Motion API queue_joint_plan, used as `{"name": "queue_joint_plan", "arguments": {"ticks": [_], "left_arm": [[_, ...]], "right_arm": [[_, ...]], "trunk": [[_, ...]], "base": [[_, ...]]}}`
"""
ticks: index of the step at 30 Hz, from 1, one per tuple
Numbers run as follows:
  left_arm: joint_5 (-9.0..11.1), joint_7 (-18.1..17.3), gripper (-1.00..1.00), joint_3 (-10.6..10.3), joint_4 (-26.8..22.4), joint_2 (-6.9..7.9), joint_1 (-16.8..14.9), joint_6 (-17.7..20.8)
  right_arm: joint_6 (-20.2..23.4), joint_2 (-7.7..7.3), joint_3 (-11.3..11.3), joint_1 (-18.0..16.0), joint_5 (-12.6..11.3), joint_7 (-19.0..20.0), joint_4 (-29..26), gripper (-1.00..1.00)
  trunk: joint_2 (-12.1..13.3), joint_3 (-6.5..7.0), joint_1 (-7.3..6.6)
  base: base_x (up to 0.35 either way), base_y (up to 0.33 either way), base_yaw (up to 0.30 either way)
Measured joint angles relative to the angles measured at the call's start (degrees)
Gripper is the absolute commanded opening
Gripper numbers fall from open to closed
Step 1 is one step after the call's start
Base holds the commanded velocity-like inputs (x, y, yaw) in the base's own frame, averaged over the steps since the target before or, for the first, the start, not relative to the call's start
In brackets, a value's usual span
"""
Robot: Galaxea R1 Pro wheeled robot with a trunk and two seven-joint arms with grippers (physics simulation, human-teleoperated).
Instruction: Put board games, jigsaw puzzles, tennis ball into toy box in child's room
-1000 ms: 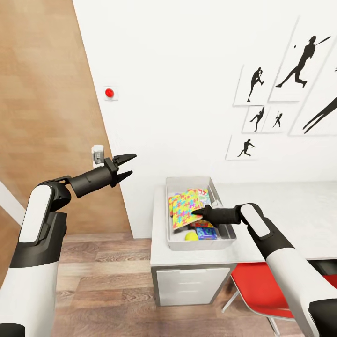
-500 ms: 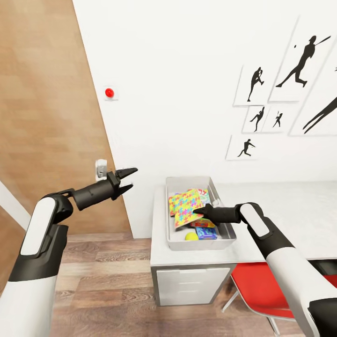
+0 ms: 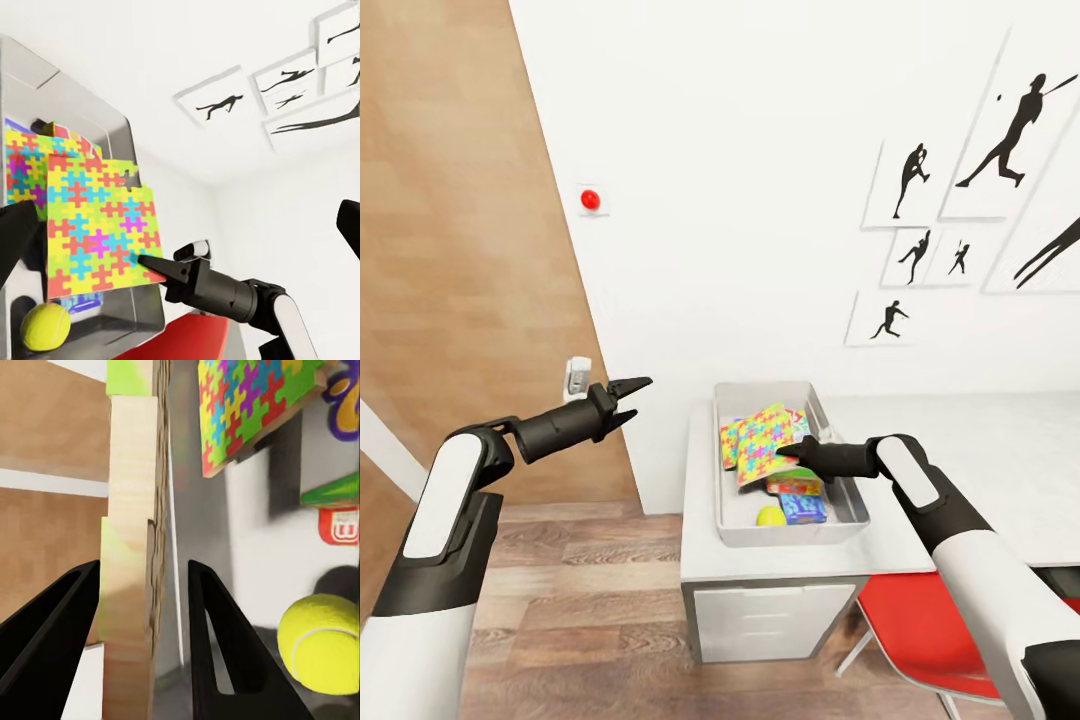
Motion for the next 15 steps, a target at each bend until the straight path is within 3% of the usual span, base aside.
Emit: {"name": "queue_joint_plan", "arguments": {"ticks": [15], "left_arm": [[-0.28, 0.18, 1.0, -0.12, -0.03, 0.02, 0.81, 0.06]], "right_arm": [[-0.44, -0.65, -0.06, 0.41, 0.0, 0.02, 0.05, -1.0]], "trunk": [[0.0, -0.08, 0.01]], "base": [[0.033, 0.0, 0.0]]}}
